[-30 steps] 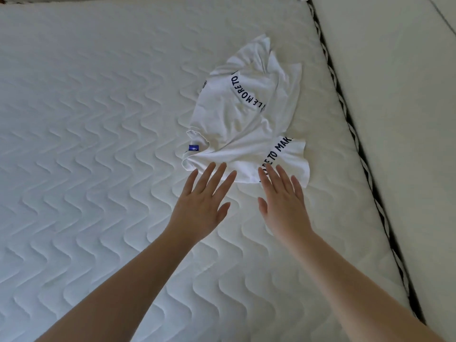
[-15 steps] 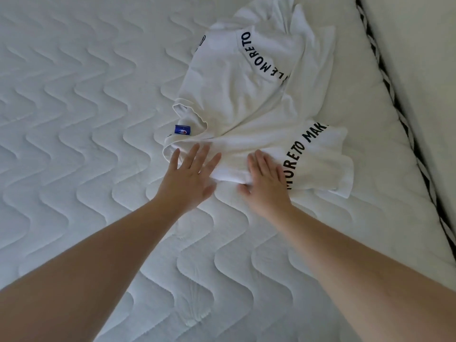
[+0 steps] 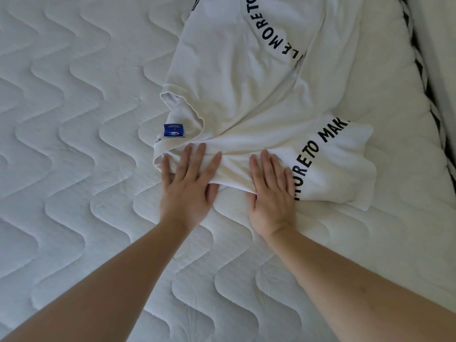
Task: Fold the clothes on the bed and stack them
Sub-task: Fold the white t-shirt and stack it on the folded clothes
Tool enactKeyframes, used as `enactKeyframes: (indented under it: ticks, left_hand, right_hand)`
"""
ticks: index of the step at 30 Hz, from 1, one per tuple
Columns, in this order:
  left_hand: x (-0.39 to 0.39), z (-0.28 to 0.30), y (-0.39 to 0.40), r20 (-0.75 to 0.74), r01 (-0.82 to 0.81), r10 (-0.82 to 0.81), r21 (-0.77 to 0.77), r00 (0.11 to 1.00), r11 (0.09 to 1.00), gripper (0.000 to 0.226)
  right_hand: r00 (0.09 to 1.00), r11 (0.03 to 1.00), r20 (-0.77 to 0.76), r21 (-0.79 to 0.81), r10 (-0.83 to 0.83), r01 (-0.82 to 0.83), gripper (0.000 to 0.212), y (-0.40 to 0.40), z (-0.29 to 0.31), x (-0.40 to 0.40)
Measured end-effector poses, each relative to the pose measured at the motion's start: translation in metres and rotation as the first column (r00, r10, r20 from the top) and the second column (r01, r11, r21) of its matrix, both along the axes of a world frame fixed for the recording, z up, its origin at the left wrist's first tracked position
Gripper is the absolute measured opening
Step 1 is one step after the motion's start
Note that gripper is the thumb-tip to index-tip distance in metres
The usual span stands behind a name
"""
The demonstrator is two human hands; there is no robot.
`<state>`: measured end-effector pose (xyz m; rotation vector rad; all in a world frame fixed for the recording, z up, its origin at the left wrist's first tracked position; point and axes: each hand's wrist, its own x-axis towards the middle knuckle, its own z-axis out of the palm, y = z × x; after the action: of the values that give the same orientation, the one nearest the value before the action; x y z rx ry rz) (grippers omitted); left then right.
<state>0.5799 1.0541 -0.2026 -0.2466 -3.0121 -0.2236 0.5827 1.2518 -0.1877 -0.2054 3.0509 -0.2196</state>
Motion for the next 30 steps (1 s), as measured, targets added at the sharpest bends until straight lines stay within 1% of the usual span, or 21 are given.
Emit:
enactKeyframes:
  ticks: [4, 10, 12, 15, 18, 20, 22, 27, 30]
  left_hand:
    - [0.001, -0.003, -0.002, -0.025, 0.027, -0.027, -0.002, 0.999, 1.0, 0.053]
    - [0.001, 0.005, -0.002, 0.037, 0.05, -0.048, -0.041, 0.998, 0.998, 0.051]
    - [-0.001, 0.016, 0.003, 0.106, 0.027, -0.024, -0.031, 0.994, 0.999, 0.05]
    - [-0.01, 0.036, 0.009, 0.275, 0.003, 0.01, -0.047, 0.962, 0.999, 0.049]
    - [-0.002, 0.05, 0.011, 0.36, 0.065, -0.027, -0.093, 0.932, 0.994, 0.047]
    - [0.021, 0.056, 0.015, 0.384, 0.085, -0.036, -0.111, 0.923, 0.99, 0.048]
    - [0.055, 0.06, 0.024, 0.413, 0.088, -0.025, -0.133, 0.91, 0.987, 0.049]
    - [0.149, 0.064, 0.034, 0.469, 0.119, -0.04, -0.141, 0.882, 0.983, 0.052]
    - [0.21, 0.083, 0.044, 0.527, 0.138, -0.048, -0.134, 0.848, 0.981, 0.055]
  right_hand:
    - [1.0, 1.0, -0.022, 0.005, 0.011, -0.011, 0.063, 0.002, -0.004, 0.001]
    - [1.0, 1.0, -0.021, 0.005, 0.015, -0.015, 0.063, 0.001, -0.001, 0.0]
    - [1.0, 1.0, -0.011, -0.01, 0.014, -0.014, 0.063, 0.001, 0.004, 0.001]
    - [0.999, 0.999, 0.017, -0.047, 0.029, -0.028, 0.063, 0.003, 0.012, 0.001]
    - [0.997, 0.994, 0.048, -0.095, 0.052, -0.047, 0.054, 0.008, 0.019, 0.009]
    - [0.994, 0.986, 0.07, -0.153, 0.08, -0.069, 0.051, 0.014, 0.026, 0.028]
    - [0.987, 0.982, 0.125, -0.174, 0.102, -0.079, 0.051, 0.021, 0.035, 0.058]
    - [0.95, 0.988, 0.291, -0.131, 0.117, -0.082, 0.053, 0.032, 0.052, 0.141]
    - [0.896, 0.988, 0.425, -0.13, 0.13, -0.082, 0.051, 0.032, 0.069, 0.183]
